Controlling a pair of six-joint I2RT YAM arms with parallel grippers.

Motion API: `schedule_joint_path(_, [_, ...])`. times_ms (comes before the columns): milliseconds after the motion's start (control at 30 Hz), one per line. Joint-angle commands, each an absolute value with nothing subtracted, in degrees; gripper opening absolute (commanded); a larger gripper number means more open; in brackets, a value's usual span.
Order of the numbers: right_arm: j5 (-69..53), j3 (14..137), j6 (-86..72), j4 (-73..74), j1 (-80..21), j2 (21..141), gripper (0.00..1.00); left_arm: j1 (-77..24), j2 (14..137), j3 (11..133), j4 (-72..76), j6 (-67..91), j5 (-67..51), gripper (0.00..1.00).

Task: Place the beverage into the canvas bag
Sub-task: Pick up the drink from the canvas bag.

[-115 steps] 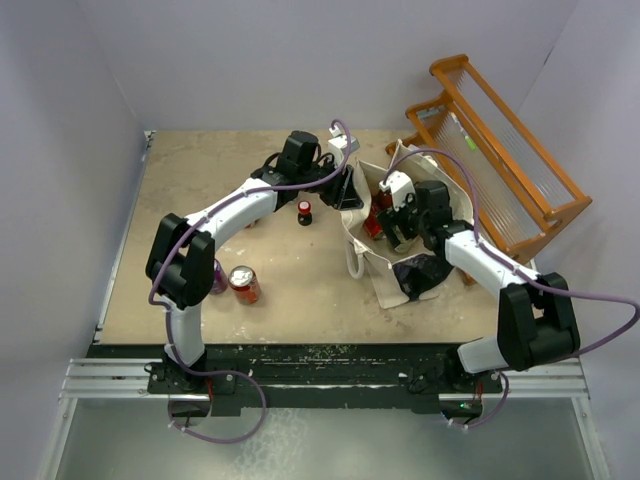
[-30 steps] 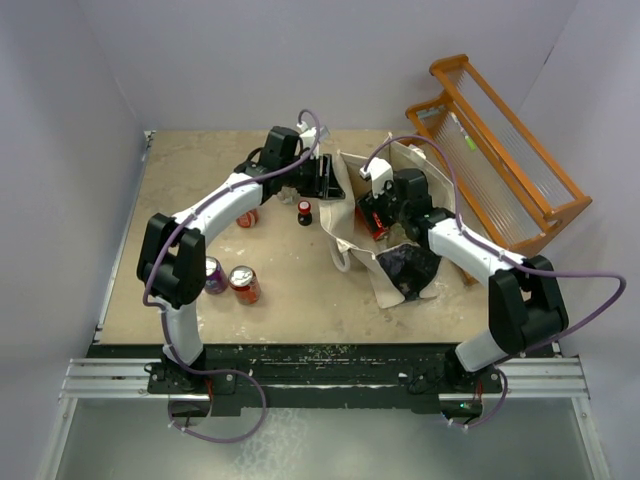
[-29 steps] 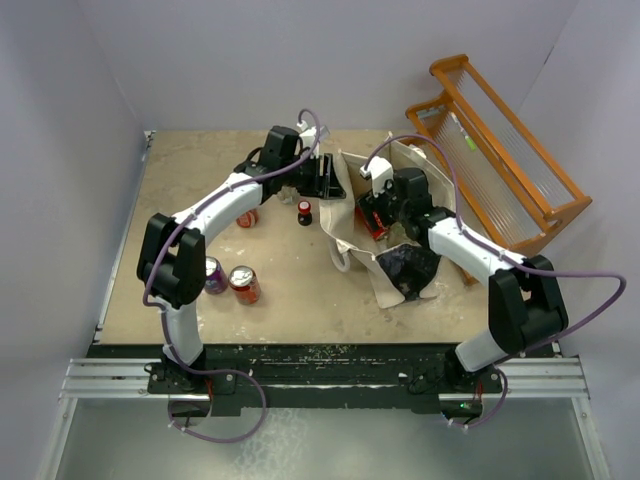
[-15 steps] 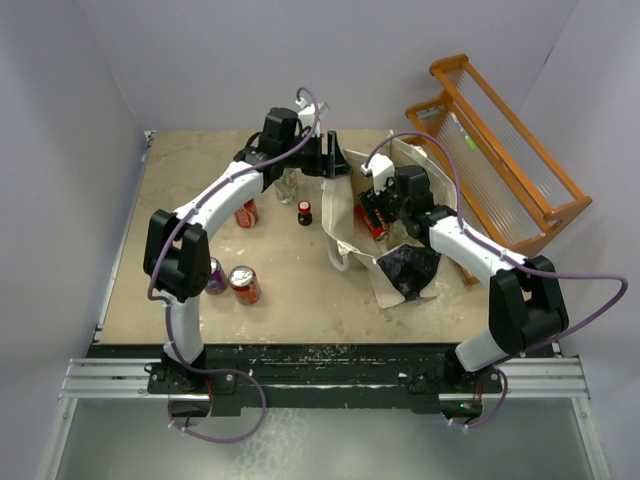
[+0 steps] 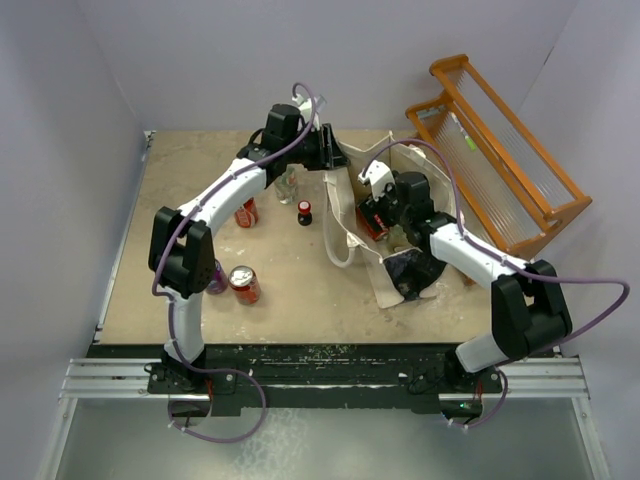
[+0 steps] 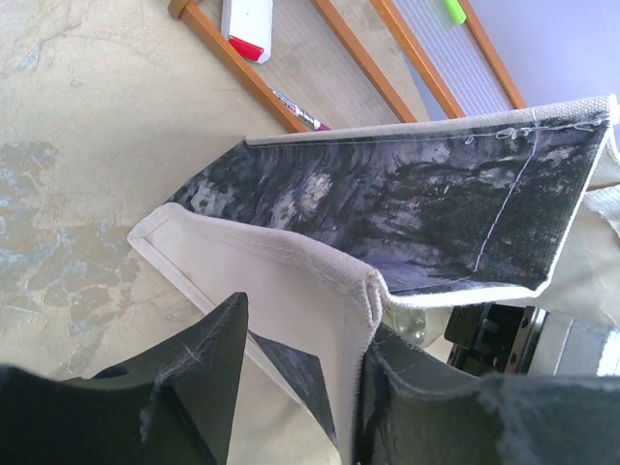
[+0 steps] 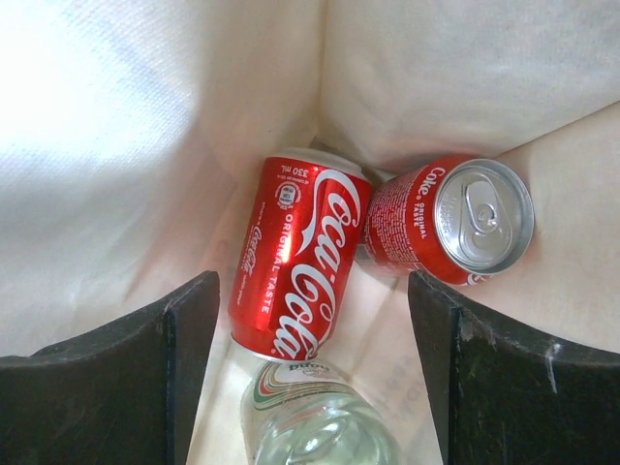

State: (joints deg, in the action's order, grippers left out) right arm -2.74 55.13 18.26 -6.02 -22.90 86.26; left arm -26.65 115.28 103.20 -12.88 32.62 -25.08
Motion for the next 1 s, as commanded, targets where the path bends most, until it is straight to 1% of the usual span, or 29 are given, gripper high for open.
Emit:
schedule_joint_path(0, [-3.96, 52.69, 19.79, -7.78, -23.87, 84.12, 0.81, -26.02, 114.54, 101.18, -11.43, 34.40, -23.02, 0.44])
schedule_joint_path(200, [-4.22, 52.82, 22.70, -9.24, -25.01, 84.93, 0.84, -26.04, 114.46, 100.21, -8.54, 33.75, -25.86, 0.33])
schedule_joint_path(400, [-4.16, 53.99, 25.36, -10.03, -25.52, 87.32, 0.86, -26.03, 114.65, 100.27, -7.06, 33.22, -27.05, 0.18])
schedule_joint_path(467, [-3.56, 54.51, 25.49, -10.01, -25.66, 88.50, 0.86, -26.02, 114.56, 100.28, -6.88, 32.90, -27.38, 0.11])
schedule_joint_path(600, [-2.57, 57.09, 25.05, -8.07, -25.66, 91.67, 0.86, -26.06, 114.61, 100.12, -6.40, 32.61, -28.30, 0.03])
schedule_joint_path(833, [-3.86, 60.76, 22.69, -3.58, -25.60, 96.52, 0.87, -26.10, 114.59, 99.81, -5.63, 32.38, -29.24, 0.01])
schedule_joint_path(967, [-4.07, 60.57, 22.18, -2.39, -25.58, 98.26, 0.90, -26.06, 114.52, 99.74, -5.70, 31.46, -29.29, 0.01])
